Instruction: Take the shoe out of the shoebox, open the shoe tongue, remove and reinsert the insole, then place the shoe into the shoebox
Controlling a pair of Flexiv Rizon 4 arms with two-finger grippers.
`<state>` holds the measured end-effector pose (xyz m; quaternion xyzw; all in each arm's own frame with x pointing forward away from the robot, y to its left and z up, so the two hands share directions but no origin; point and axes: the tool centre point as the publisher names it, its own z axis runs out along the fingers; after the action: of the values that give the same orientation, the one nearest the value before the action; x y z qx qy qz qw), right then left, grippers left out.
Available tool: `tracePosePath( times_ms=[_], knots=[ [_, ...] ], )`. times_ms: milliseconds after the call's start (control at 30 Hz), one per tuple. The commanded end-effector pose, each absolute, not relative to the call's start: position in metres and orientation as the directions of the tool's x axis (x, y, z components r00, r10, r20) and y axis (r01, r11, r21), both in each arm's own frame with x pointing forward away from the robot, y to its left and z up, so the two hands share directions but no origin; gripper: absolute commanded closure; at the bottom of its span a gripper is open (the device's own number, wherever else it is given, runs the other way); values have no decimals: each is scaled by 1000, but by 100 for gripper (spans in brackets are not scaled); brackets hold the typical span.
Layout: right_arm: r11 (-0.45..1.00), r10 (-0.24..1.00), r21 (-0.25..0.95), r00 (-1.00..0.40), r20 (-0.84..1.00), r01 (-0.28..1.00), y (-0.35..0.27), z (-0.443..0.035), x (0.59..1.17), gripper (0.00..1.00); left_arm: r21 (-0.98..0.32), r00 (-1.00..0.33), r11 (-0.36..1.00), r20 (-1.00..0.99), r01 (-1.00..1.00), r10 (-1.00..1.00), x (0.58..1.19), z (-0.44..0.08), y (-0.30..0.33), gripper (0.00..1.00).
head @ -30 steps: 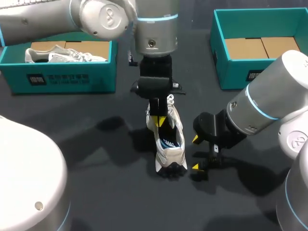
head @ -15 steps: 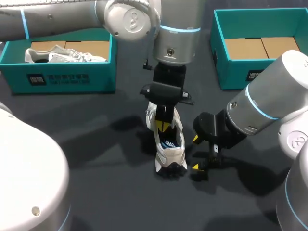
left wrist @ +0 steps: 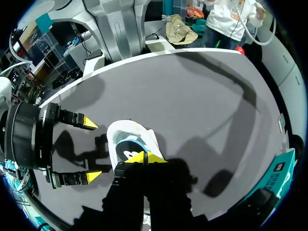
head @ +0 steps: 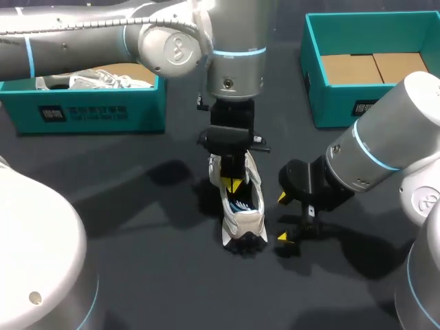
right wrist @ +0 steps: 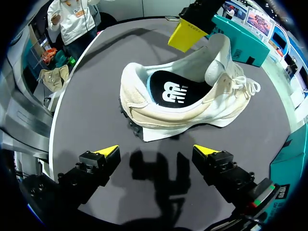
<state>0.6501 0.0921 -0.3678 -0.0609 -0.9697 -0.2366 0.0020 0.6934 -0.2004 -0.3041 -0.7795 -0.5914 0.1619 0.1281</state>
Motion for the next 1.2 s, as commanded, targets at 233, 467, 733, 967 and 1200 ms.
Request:
tracePosePath(
  times_ms=[233, 467, 733, 967, 1200],
  knots=[
    [885, 150, 441, -988, 32, 148, 46, -357, 641, 0, -352, 216, -258, -155, 900, 964, 686, -315, -188, 100],
    [884, 190, 428, -981, 42, 189, 9, -351, 635, 0, -346, 233, -265, -132, 900, 964, 679, -318, -195, 100],
    [884, 190, 428, -981, 42, 189, 9, -351, 635, 0, -346, 233, -265, -132, 900, 964, 679, -318, -195, 100],
    [882, 194, 428, -980, 47, 195, 0, -351, 636, 0, -339, 244, -272, -122, 900, 962, 678, -324, -206, 100],
    [887, 224, 404, -973, 49, 225, -23, -343, 631, 0, -335, 231, -260, -123, 906, 965, 675, -324, -210, 100]
  ],
)
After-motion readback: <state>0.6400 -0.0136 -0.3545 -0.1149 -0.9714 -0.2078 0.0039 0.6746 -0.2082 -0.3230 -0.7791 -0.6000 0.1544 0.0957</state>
